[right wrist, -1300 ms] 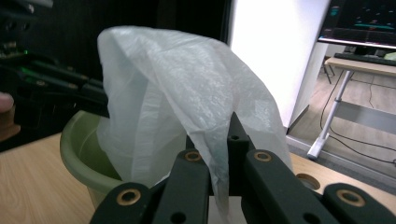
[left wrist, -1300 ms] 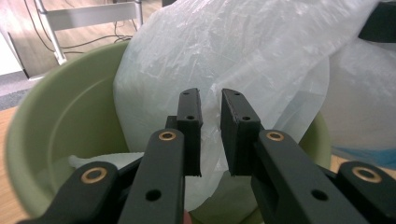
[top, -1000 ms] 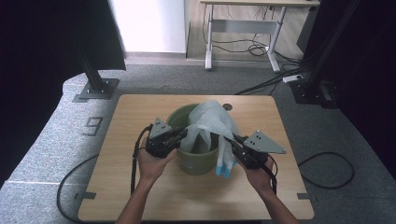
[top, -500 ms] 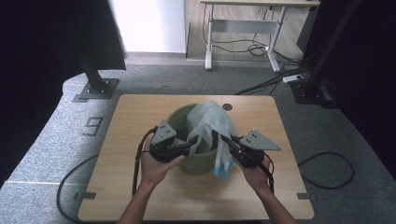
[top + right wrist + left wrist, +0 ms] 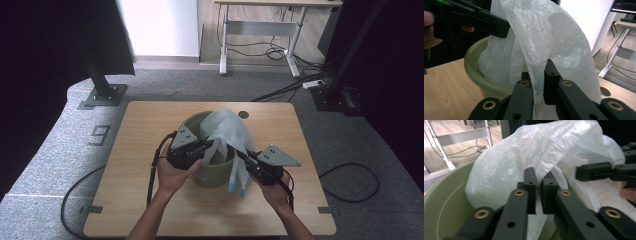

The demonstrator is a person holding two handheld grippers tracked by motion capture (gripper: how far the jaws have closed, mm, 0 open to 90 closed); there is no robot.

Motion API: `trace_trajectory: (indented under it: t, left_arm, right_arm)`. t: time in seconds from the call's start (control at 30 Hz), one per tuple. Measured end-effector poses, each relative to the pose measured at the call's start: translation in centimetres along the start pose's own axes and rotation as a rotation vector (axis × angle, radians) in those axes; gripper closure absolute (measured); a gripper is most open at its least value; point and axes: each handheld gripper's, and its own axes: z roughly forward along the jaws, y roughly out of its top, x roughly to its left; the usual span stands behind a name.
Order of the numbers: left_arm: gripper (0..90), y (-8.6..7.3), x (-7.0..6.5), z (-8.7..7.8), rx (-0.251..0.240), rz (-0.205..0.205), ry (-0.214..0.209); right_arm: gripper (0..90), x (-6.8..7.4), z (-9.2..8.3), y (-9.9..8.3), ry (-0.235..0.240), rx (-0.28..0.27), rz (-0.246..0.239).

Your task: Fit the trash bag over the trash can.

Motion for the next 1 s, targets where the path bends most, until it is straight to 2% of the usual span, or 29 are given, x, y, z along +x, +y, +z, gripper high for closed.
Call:
trace_trajectory:
  t: [0.1, 0.2, 0.43, 0.57, 0.63, 0.7, 1.0]
  left_arm:
    - [89.1, -0.2, 0.5, -0.2, -0.005, -0.009, 0.028]
    - [89.3, -0.3, 1.1, -0.8, -0.013, -0.007, 0.072]
    - [89.5, -0.9, 3.0, -2.1, -0.015, -0.044, 0.113]
    - [89.5, -1.0, 3.6, -2.7, -0.011, -0.047, 0.14]
    - [89.5, -1.1, 4.1, -3.0, -0.013, -0.06, 0.145]
    - [89.5, -1.2, 4.6, -3.2, -0.011, -0.074, 0.156]
    - [89.3, -1.9, 7.0, -4.0, -0.019, -0.126, 0.191]
  right_arm:
    - [79.2, 0.2, -0.4, -0.4, 0.009, -0.004, 0.007]
    - [68.1, 0.3, -1.2, -0.7, 0.013, -0.02, 0.02]
    - [47.5, -0.2, -4.4, -2.2, 0.006, 0.006, 0.075]
    - [44.4, -1.0, -5.5, -3.9, -0.016, 0.063, 0.071]
    - [43.8, -2.0, -5.9, -4.8, -0.037, 0.085, 0.092]
    - [42.8, -2.9, -6.2, -5.5, -0.043, 0.096, 0.127]
    - [40.8, -6.0, -5.9, -7.0, -0.111, 0.107, 0.171]
